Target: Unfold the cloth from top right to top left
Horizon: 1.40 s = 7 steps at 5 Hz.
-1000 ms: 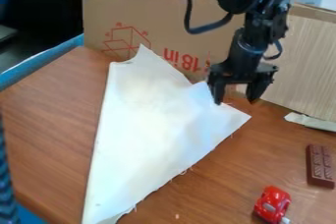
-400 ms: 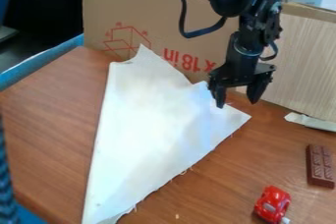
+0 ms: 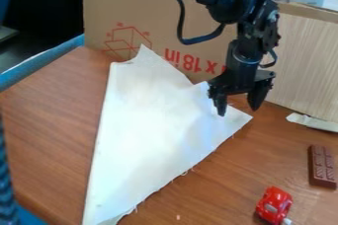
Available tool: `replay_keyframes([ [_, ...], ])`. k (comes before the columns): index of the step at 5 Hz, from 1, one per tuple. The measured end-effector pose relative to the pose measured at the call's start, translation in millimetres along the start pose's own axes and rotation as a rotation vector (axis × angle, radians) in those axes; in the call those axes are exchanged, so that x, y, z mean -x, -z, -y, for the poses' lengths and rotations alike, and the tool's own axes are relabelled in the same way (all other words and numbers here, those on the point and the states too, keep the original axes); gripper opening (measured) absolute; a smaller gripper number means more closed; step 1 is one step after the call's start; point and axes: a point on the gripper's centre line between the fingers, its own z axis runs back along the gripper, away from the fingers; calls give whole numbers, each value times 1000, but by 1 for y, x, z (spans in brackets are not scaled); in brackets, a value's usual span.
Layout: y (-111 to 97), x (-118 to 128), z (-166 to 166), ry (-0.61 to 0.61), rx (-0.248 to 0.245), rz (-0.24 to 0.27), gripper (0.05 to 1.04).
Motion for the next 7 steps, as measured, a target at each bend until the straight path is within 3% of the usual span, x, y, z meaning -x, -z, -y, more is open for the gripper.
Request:
replay_keyframes([
  [4, 13, 0, -13, -7, -7, -5, 1001],
  [7, 25, -1, -14, -46, -60, -11, 958],
])
